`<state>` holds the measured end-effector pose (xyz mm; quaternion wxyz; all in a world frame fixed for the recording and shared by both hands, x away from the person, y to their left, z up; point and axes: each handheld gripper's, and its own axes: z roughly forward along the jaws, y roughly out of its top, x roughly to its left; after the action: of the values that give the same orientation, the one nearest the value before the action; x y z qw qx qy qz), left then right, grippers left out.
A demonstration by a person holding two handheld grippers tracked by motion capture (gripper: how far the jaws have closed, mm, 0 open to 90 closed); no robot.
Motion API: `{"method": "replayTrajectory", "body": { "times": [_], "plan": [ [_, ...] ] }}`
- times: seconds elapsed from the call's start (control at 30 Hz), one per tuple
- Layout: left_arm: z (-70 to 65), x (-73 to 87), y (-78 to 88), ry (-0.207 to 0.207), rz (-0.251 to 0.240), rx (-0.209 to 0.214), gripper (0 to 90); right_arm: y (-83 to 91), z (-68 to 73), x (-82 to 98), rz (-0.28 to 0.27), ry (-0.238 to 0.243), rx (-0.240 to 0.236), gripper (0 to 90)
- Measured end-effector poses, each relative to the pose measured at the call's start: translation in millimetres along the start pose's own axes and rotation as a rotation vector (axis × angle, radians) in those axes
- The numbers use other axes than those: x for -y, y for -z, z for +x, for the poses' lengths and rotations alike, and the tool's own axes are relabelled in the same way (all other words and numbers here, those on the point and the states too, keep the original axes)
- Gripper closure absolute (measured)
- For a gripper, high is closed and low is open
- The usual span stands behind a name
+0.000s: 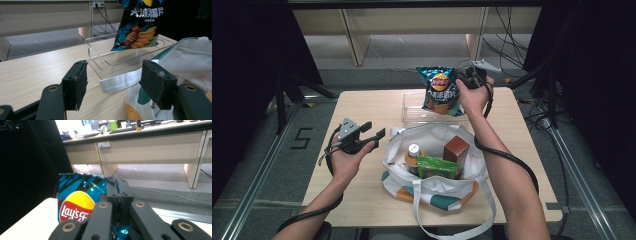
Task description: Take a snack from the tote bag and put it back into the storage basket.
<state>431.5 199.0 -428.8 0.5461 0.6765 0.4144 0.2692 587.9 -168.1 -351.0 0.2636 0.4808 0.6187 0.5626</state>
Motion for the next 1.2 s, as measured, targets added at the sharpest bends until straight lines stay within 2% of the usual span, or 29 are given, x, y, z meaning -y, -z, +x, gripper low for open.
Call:
{"method": "replayTrajectory", "body": {
  "times": [0.07, 0.17, 0.23, 0.3, 0.33, 0.37, 0.4, 0.43, 0.47, 0.53, 0.57, 0.6, 0.63, 0.73, 0.77, 0.93, 0.97, 1.03, 1.2],
  "plan": [
    [0.4, 0.1, -0.1, 0.000, 0.001, -0.001, 37.2, -1.4, -1.9, 0.8, 0.002, 0.011, 0.000, 89.8],
    [0.7, 0.3, -0.1, -0.003, 0.003, -0.002, 37.2, -2.1, -2.4, 1.1, 0.009, -0.001, 0.002, 89.8],
    [0.4, 0.1, 0.0, -0.001, 0.001, -0.002, 37.2, -4.4, -5.8, 1.6, 0.001, 0.035, -0.003, 89.8],
    [0.4, -0.1, 0.1, -0.002, -0.001, -0.002, 37.2, -5.0, -4.4, 2.7, 0.012, -0.008, 0.009, 89.8],
    [0.4, 0.0, 0.1, 0.000, -0.001, -0.002, 37.2, -5.3, -4.9, 3.0, 0.012, -0.009, 0.010, 89.8],
    [0.6, 0.1, 0.1, -0.002, 0.001, -0.002, 37.2, -6.3, -8.0, 3.3, 0.008, 0.020, 0.008, 89.8],
    [0.7, 0.3, -0.1, -0.002, 0.001, -0.001, 37.2, -6.6, -6.8, 4.0, 0.015, -0.010, 0.017, 89.8],
    [0.8, 0.2, 0.0, -0.003, 0.002, -0.002, 37.0, -7.3, -8.9, 4.4, 0.011, 0.006, 0.015, 89.8],
    [0.8, 0.2, 0.0, -0.003, 0.001, -0.002, 37.0, -7.8, -8.8, 5.0, 0.016, -0.005, 0.020, 89.8],
    [0.6, -0.1, 0.1, 0.000, -0.002, -0.002, 36.9, -9.5, -11.2, 5.9, 0.017, 0.004, 0.020, 89.7],
    [0.8, 0.0, -0.3, -0.001, -0.008, 0.001, 36.9, -9.1, -10.0, 6.6, 0.029, -0.022, 0.033, 89.7],
    [0.9, 0.0, -0.3, 0.000, -0.008, 0.002, 36.9, -10.3, -10.7, 7.5, 0.022, -0.030, 0.028, 89.7],
    [0.9, 0.1, -0.3, 0.001, -0.007, 0.002, 36.9, -10.8, -12.0, 7.6, 0.027, -0.019, 0.037, 89.7],
    [0.8, 0.4, -0.1, -0.002, 0.001, -0.001, 36.9, -11.9, -13.1, 9.0, 0.037, -0.029, 0.037, 89.6],
    [0.6, 0.4, -0.1, -0.003, 0.002, -0.002, 36.9, -12.9, -15.4, 9.1, 0.032, -0.007, 0.034, 89.5],
    [0.4, 0.3, -0.1, -0.004, 0.003, -0.001, 36.8, -14.5, -17.6, 11.6, 0.044, -0.025, 0.043, 89.5],
    [0.4, 0.3, -0.2, -0.004, 0.003, -0.001, 36.8, -15.4, -20.2, 11.5, 0.040, 0.000, 0.039, 89.4],
    [0.5, 0.4, -0.2, -0.004, 0.003, -0.001, 36.8, -15.2, -18.9, 12.3, 0.042, -0.037, 0.036, 89.4],
    [0.3, 0.6, -0.6, -0.003, 0.003, 0.001, 36.8, -16.2, -20.1, 13.9, 0.046, -0.032, 0.043, 89.3]
  ]
}}
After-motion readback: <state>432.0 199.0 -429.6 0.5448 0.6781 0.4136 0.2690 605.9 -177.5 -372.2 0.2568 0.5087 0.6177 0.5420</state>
